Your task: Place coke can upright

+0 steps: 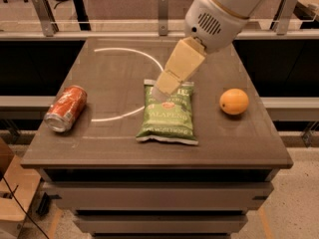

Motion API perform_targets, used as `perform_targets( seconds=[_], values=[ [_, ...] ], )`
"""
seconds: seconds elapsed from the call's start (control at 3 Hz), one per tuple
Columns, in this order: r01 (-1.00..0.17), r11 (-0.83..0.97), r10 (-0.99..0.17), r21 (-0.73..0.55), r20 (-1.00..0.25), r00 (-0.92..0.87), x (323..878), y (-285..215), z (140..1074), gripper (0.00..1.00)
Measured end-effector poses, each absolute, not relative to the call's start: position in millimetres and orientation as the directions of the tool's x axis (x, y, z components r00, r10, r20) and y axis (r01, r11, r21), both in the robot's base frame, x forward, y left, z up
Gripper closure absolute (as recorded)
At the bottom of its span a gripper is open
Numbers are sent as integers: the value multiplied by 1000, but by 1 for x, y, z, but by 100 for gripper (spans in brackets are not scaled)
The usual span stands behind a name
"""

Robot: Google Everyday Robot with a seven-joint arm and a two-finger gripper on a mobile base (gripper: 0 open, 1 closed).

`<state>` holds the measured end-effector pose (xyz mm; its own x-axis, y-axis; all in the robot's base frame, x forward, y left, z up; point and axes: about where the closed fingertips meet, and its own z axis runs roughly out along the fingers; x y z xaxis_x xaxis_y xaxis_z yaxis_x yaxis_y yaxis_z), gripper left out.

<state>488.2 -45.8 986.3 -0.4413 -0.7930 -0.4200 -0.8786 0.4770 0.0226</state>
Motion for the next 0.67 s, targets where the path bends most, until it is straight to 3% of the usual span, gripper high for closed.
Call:
perform_targets(
  seconds=[0.67],
  values=[
    [-861, 491, -745, 132, -449, -494, 509, 49, 970, 0]
  ],
)
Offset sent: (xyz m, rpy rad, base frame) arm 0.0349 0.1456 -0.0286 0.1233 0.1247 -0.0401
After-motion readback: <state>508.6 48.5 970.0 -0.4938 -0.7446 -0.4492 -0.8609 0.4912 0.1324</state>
